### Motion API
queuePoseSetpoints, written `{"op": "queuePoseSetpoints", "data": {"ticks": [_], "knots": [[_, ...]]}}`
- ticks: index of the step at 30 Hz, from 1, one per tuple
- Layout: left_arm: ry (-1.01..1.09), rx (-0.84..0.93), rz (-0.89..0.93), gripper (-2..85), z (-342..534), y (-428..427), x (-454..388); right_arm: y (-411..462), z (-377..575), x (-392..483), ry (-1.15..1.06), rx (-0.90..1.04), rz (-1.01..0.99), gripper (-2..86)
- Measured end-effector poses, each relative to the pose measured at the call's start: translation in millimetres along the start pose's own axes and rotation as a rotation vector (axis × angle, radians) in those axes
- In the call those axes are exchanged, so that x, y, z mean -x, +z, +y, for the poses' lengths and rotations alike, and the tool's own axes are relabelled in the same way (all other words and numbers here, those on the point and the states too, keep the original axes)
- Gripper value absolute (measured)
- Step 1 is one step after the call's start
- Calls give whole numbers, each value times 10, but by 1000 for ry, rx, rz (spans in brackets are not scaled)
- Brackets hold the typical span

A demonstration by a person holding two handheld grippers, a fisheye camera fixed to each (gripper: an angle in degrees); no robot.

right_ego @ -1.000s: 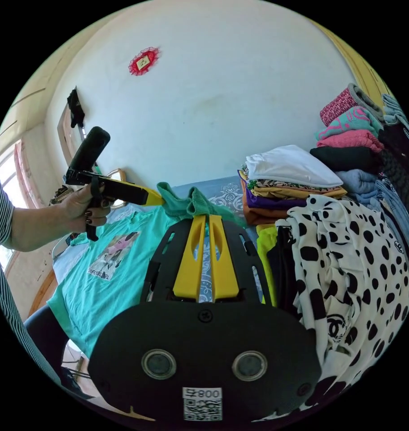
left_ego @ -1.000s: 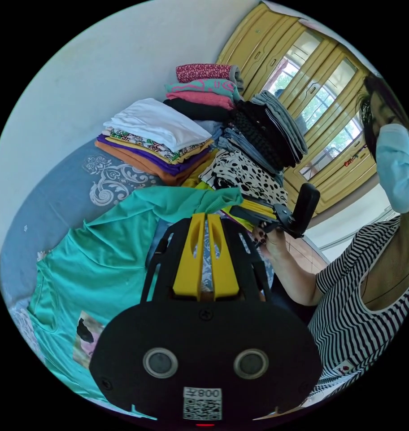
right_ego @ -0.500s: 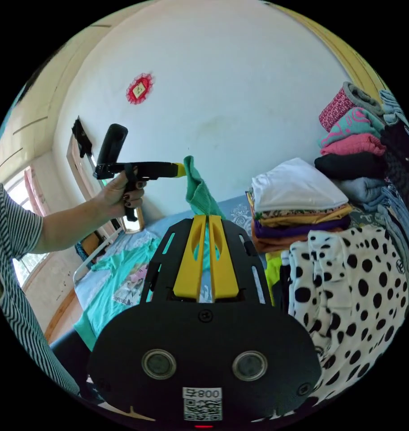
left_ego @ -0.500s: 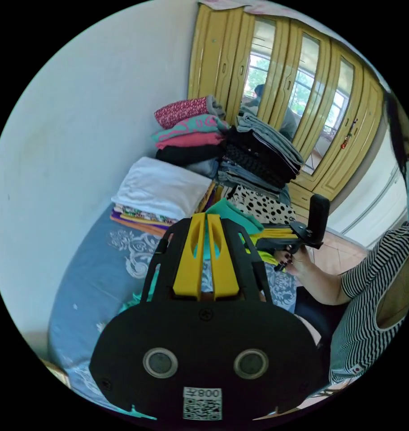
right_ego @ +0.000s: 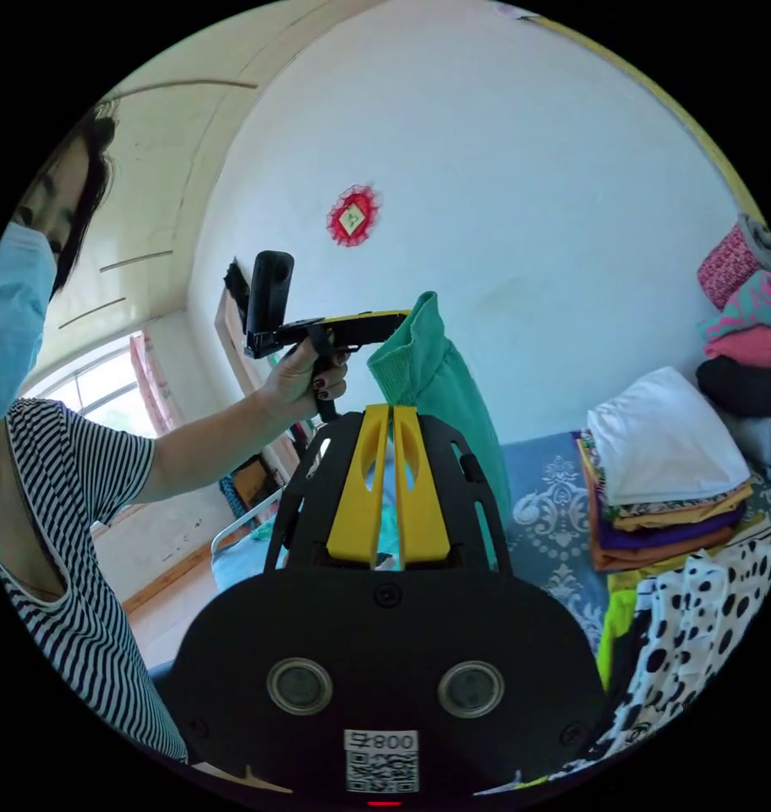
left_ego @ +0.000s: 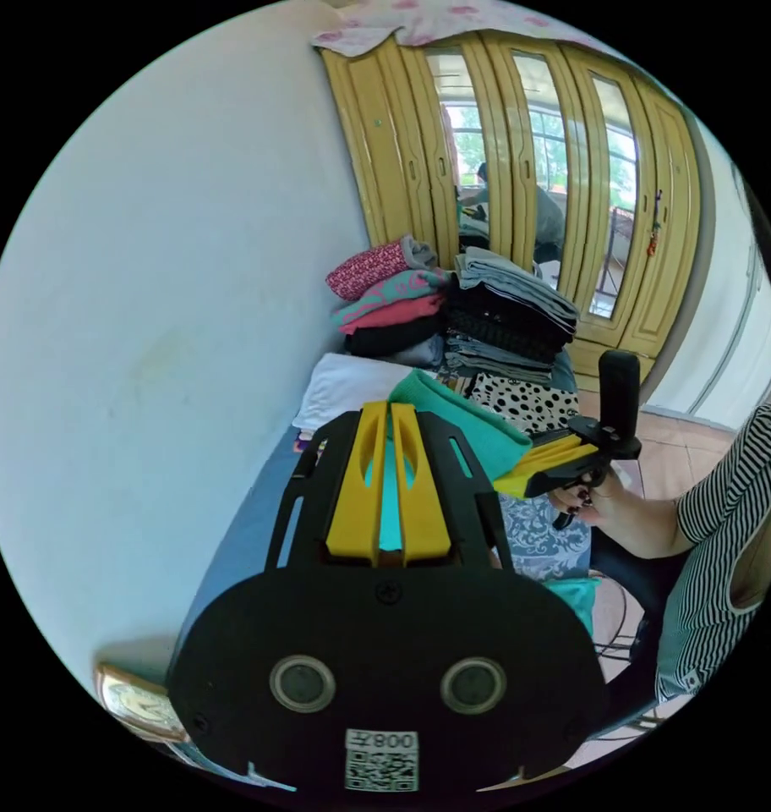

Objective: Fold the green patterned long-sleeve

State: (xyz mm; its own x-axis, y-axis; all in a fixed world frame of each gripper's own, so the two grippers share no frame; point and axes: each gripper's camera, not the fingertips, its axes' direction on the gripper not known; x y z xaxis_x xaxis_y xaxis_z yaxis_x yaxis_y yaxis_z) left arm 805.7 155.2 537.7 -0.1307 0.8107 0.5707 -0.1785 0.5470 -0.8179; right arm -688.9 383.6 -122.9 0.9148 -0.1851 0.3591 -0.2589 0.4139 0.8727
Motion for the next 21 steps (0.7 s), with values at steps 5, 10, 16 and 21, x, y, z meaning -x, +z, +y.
{"op": "queuePoseSetpoints", "data": {"ticks": [5,10,16,21], "knots": [[-103,21,-76,6,969,-407,283,835,-94,471,-22,83,-88,4],[-251,60,-113,6,1974,-600,592,1948,-34,962,-18,220,-183,4],[-416,168,-136,6,3141,-424,981,3210,199,1395,9,400,-219,4],[-542,227,-127,6,3962,-174,1288,4080,402,1597,60,515,-246,4]]}}
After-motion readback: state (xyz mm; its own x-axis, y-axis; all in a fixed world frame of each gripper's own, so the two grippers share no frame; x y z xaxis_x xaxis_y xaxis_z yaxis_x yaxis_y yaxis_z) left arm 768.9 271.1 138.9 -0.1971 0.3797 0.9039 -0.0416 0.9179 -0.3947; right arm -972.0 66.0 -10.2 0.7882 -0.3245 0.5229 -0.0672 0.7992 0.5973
